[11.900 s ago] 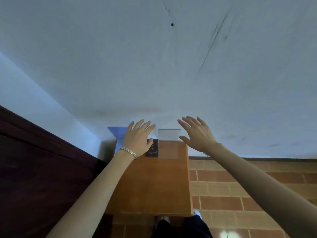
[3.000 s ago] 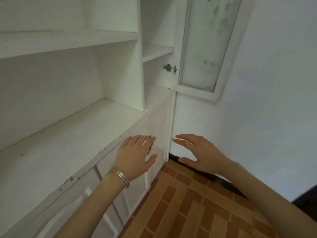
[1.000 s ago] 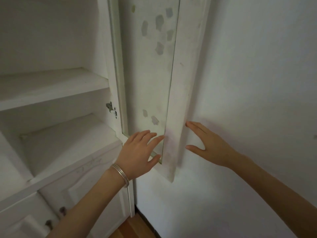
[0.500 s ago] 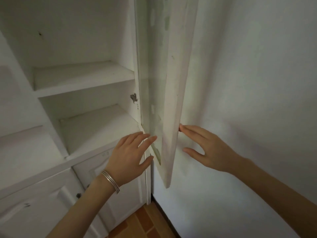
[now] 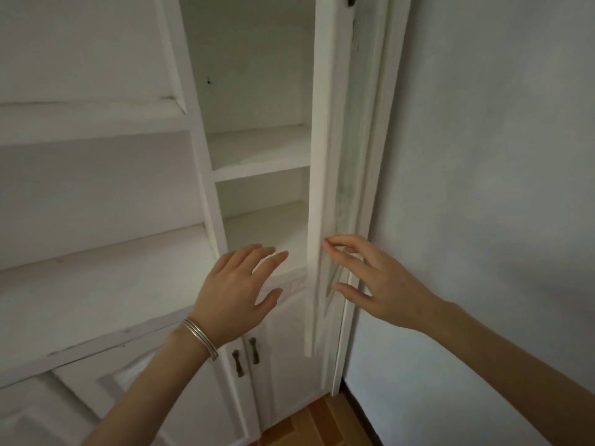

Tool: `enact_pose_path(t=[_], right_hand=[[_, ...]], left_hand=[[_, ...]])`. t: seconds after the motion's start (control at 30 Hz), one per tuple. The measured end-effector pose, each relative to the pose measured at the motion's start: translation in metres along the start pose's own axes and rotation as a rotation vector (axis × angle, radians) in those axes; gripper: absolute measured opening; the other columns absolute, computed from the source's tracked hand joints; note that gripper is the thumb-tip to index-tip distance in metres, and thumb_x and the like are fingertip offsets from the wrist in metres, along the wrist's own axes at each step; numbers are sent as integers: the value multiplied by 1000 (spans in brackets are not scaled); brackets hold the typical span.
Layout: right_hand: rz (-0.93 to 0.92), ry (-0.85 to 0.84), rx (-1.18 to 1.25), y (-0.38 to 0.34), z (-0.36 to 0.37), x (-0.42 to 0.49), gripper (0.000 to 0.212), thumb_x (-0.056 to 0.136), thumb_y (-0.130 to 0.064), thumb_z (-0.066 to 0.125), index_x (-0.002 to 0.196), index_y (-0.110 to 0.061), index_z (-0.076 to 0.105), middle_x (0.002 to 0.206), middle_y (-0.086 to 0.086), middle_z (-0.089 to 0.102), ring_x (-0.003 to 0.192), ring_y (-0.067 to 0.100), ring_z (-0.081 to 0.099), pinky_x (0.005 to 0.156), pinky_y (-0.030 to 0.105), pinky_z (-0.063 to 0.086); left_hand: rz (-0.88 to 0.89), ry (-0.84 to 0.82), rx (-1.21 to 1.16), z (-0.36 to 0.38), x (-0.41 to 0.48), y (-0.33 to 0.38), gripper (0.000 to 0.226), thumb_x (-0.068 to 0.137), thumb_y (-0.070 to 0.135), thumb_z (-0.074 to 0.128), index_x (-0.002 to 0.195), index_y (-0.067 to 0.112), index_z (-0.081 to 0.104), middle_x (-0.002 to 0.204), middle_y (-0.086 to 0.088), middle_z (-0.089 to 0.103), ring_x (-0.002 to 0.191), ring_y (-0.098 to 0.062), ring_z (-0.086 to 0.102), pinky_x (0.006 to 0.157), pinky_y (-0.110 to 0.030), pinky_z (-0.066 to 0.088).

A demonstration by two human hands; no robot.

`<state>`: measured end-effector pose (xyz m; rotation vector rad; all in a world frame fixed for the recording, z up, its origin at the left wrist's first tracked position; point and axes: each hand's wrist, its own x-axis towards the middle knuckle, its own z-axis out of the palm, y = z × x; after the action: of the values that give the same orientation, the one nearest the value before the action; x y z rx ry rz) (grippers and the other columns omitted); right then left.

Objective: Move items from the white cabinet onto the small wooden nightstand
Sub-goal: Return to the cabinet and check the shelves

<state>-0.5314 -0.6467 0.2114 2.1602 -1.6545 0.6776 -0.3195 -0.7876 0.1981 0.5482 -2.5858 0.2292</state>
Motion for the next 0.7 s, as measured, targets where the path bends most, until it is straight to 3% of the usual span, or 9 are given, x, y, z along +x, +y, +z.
enact_pose_path(t=[0.1, 0.27, 0.5, 0.7], right_hand=[[-40, -18, -175, -7, 29, 37, 55, 90, -27, 50, 138, -6, 36, 144, 12, 35, 129, 22, 36, 106, 34, 33], [-9, -50, -251, -17, 67, 104, 73, 87, -23, 60, 144, -5, 20, 154, 10, 13, 141, 19, 9, 113, 39, 13], [-3, -4, -330, -13, 97, 142, 79, 82, -26, 68, 142, -2, 24, 150, 9, 16, 136, 19, 18, 108, 44, 14], [-62, -14, -399, 3, 110, 174, 72, 81, -27, 68, 139, -4, 34, 147, 9, 24, 135, 21, 23, 107, 49, 16]], left_hand=[[-32, 11, 41, -7, -14, -33, 52, 84, 43, 42, 127, 18, 54, 123, -4, 59, 115, -26, 54, 91, -39, 44], [-111, -11, 93, -11, -38, -84, 53, 85, 45, 40, 130, 19, 52, 130, -5, 55, 121, -28, 50, 95, -41, 42], [-150, 9, 130, -1, -34, -119, 54, 85, 47, 39, 131, 21, 50, 129, -5, 56, 119, -27, 51, 95, -40, 42], [-156, 13, 129, 18, -15, -140, 52, 84, 44, 42, 130, 22, 48, 128, -4, 56, 118, -26, 52, 93, -39, 44]])
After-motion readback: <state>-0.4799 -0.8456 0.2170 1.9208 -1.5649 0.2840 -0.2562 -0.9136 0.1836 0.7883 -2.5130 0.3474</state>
